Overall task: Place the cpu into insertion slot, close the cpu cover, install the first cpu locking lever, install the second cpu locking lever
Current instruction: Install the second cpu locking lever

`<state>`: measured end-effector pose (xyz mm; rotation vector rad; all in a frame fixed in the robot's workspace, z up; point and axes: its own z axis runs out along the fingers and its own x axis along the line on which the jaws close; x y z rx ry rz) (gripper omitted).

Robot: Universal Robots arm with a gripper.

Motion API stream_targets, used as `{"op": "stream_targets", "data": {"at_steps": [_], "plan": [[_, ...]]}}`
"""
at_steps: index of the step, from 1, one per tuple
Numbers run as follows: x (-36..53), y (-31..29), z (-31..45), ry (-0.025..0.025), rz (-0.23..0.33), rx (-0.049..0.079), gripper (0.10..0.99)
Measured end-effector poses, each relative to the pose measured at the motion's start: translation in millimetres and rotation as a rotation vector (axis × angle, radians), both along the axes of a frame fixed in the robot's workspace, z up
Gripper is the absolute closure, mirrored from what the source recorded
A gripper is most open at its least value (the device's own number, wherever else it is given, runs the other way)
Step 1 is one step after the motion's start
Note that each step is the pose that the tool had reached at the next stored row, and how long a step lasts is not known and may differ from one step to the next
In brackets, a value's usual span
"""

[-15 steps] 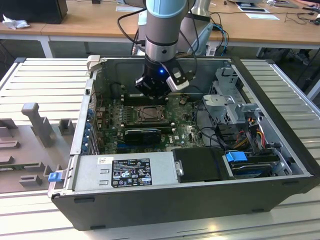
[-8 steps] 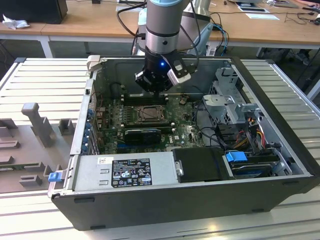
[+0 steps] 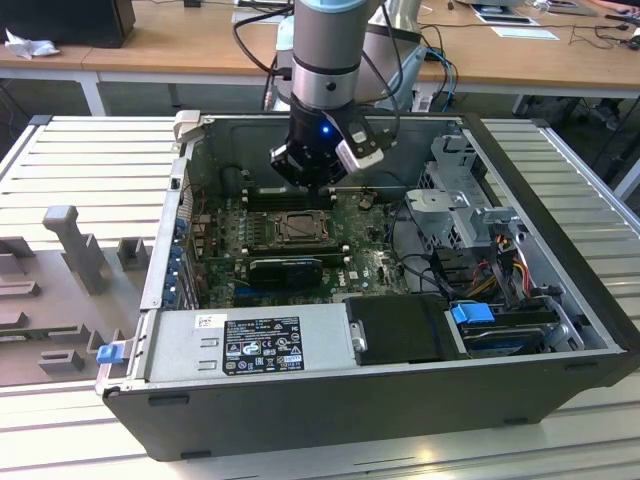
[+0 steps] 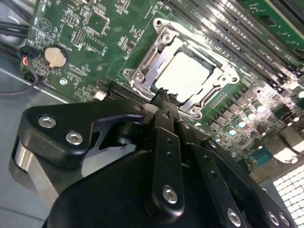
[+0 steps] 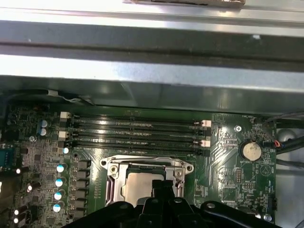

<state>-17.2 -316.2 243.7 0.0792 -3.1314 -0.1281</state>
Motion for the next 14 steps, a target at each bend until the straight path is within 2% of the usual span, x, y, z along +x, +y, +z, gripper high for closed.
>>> {"op": "stream_targets", "data": {"at_steps": [8,14], "plan": [[0.0,-12.1,-0.8,-0.0001,0.000,0.000,0.980],[0.2,-21.0,-4.3,-0.0001,0.000,0.000,0.980]]}}
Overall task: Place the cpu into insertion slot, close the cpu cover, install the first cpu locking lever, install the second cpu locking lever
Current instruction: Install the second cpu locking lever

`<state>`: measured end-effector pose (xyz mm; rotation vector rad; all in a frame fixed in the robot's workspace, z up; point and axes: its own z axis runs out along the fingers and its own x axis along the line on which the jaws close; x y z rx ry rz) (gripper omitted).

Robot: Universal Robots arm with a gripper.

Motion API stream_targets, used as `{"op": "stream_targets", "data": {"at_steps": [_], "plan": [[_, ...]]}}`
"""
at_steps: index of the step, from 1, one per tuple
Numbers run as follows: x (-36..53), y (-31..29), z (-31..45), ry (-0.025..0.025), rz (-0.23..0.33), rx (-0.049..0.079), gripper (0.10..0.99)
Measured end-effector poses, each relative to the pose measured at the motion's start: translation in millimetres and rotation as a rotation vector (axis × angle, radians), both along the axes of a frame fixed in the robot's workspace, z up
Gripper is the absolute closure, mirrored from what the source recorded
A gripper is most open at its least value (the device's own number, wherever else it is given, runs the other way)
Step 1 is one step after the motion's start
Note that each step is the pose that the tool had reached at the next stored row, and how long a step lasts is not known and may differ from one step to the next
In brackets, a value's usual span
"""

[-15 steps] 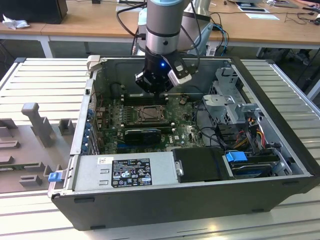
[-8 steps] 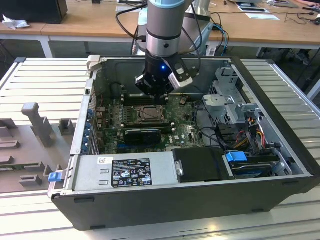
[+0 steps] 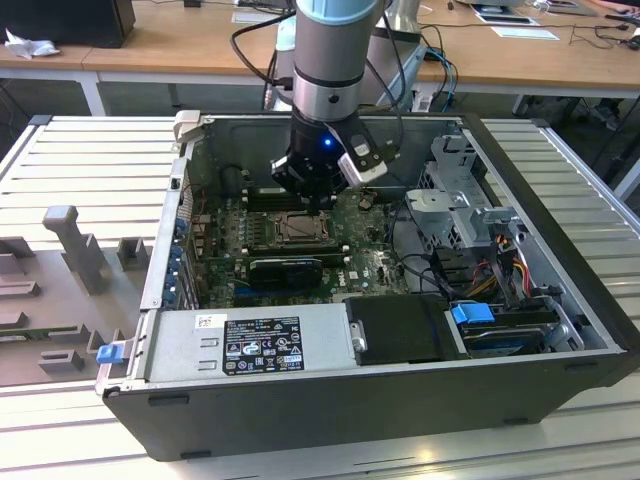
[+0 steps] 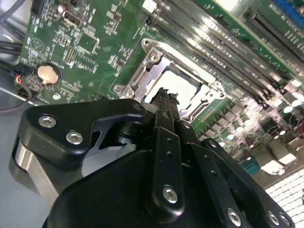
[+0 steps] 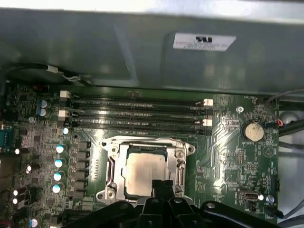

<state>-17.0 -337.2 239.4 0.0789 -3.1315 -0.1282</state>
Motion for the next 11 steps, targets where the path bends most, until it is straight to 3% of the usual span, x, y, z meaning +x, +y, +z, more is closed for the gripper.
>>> {"op": "stream_targets", "data": {"at_steps": [4,8,11], "plan": [[0.0,-10.2,-0.9,0.0006,0.000,0.001,0.980],[-0.2,-24.8,-1.5,0.0013,0.000,0.008,0.980],[-1.9,-34.1,-1.6,0.0013,0.000,0.021,0.980]]}}
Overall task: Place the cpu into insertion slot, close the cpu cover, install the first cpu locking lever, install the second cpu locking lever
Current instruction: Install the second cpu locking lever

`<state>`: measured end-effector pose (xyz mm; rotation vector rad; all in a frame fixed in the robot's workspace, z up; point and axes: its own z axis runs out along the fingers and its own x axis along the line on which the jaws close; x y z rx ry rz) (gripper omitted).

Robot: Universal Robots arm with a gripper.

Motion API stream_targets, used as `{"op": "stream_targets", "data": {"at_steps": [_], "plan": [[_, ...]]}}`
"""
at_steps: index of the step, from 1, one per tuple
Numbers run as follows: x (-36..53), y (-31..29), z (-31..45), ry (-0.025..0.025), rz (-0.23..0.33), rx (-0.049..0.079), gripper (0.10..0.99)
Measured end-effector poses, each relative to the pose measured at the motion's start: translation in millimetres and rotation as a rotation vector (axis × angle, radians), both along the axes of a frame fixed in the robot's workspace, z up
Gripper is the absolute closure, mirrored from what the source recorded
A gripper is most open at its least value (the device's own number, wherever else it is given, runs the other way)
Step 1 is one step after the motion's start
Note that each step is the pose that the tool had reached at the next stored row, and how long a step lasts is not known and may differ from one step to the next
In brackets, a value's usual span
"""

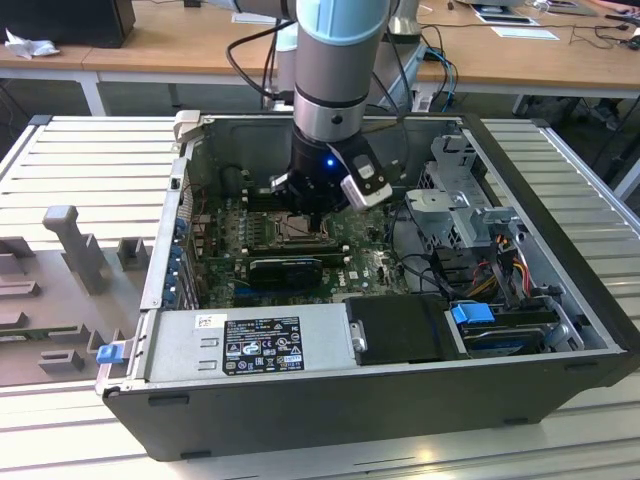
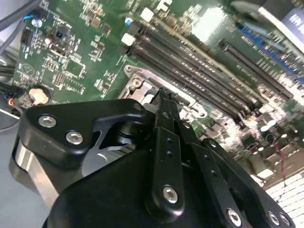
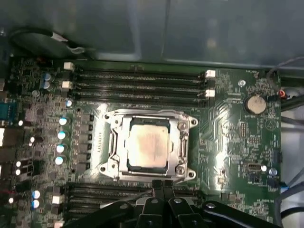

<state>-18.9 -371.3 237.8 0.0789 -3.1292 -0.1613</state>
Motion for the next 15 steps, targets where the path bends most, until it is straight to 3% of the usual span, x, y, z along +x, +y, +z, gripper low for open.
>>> {"op": "stream_targets", "data": {"at_steps": [4,7,11,15], "plan": [[-6.8,-6.9,0.0,0.0000,0.000,0.015,0.980],[-14.2,-7.4,-0.1,0.0000,0.000,0.021,0.980],[-24.8,-7.5,-2.0,0.0000,0.001,0.047,0.980],[-28.1,-7.8,-9.7,0.0000,0.003,0.054,0.980]]}}
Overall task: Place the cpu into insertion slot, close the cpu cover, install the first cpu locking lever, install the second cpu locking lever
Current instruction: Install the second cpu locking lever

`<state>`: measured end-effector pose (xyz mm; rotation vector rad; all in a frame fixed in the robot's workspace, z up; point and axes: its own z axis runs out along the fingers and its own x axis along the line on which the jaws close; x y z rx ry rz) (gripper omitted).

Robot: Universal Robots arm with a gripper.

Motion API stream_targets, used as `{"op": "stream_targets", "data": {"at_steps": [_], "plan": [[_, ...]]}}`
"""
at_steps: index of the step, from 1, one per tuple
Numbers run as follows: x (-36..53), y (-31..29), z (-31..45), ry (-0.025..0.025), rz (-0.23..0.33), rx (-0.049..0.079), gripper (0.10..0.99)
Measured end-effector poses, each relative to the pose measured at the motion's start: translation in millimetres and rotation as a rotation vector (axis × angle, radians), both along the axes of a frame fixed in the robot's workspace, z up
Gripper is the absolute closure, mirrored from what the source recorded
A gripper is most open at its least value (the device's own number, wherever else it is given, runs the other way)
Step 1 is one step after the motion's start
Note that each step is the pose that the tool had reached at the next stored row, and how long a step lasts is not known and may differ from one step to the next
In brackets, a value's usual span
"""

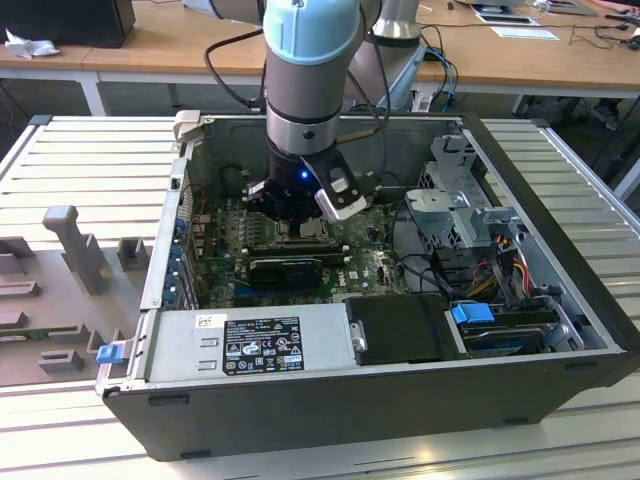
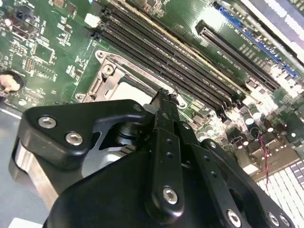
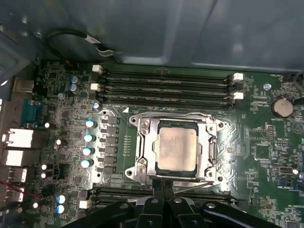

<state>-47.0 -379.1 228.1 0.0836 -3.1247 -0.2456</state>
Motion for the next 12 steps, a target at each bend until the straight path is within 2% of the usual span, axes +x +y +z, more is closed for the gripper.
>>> {"op": "stream_targets", "data": {"at_steps": [3,7,9,12], "plan": [[-1.3,-0.9,-4.9,0.0002,0.000,0.001,0.980],[-3.8,-5.0,-5.0,0.0000,0.000,0.005,0.980],[-6.3,-8.9,-5.1,0.0000,0.002,0.008,0.980],[-12.6,-10.3,-5.1,0.0001,0.007,0.019,0.980]]}}
